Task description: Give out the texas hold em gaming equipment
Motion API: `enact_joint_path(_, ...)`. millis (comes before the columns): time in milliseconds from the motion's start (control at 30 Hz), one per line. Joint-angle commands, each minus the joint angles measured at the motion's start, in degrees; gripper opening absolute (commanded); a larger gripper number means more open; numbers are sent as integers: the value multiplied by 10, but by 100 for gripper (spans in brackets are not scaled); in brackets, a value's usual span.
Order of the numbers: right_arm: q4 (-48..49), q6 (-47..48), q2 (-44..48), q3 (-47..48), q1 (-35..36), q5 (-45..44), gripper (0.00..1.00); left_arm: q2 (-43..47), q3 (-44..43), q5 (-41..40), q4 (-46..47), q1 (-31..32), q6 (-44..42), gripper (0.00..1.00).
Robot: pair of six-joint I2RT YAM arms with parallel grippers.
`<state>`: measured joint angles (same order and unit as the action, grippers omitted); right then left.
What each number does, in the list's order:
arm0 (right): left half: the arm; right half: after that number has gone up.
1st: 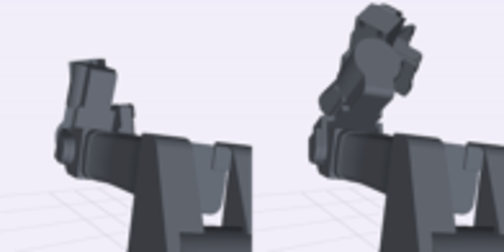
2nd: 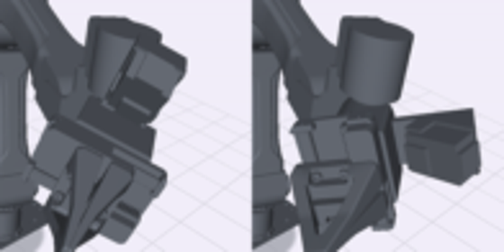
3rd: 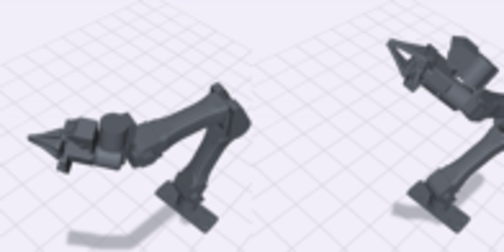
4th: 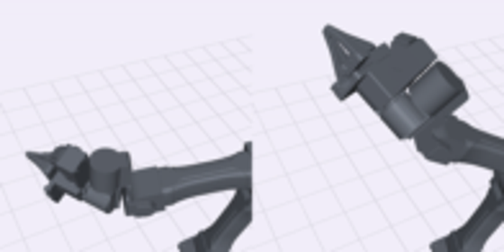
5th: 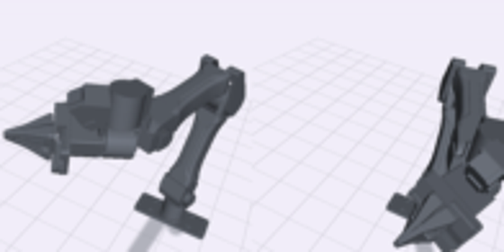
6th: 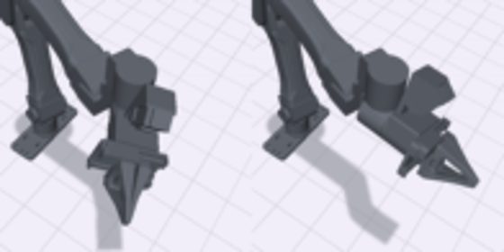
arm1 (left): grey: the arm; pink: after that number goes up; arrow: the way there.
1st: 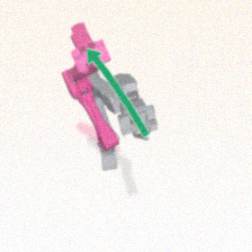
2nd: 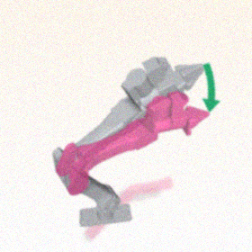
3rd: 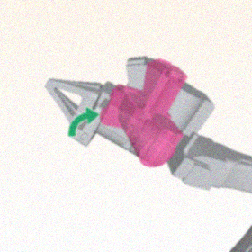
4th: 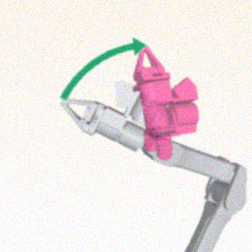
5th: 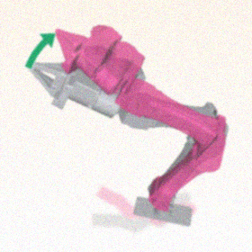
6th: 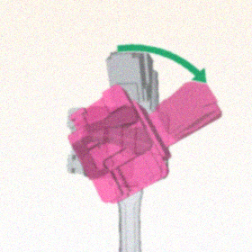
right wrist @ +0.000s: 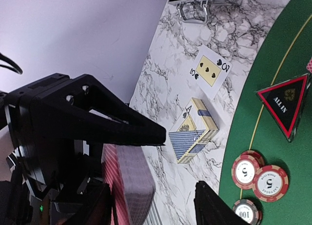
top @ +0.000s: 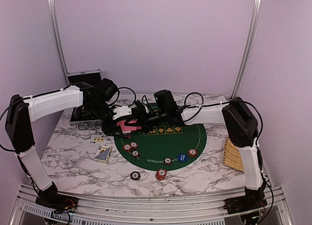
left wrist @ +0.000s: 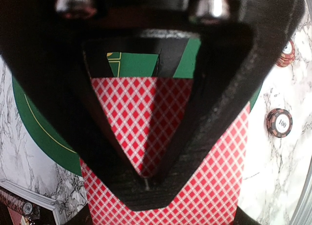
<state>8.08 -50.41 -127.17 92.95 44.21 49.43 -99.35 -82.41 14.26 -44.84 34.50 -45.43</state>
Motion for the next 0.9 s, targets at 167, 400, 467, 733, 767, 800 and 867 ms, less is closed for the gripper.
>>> enact_joint_path(167, -40, 32, 47, -3, -8, -13, 41, 4, 5, -2, 12, -5, -1, 0)
enact_joint_path(400, -66, 50, 62, -15, -12, -17, 25, 2, 7, -4, 12, -13, -2, 0)
enact_joint_path(467, -72, 53, 65, -15, -13, -19, 20, 0, 5, -4, 12, -15, -2, 0)
enact_joint_path(733, -79, 53, 75, -22, -21, -20, 0, -4, 5, -5, 12, -17, -3, 0)
enact_joint_path(767, -77, 50, 77, -27, -23, -18, 0, -5, 5, -6, 13, -18, -3, 0)
enact_joint_path(800, -72, 45, 79, -31, -26, -16, 0, -5, 5, -8, 13, -18, -3, 0)
enact_joint_path(867, -57, 32, 84, -42, -32, -9, 0, -7, 5, -9, 13, -19, -4, 0)
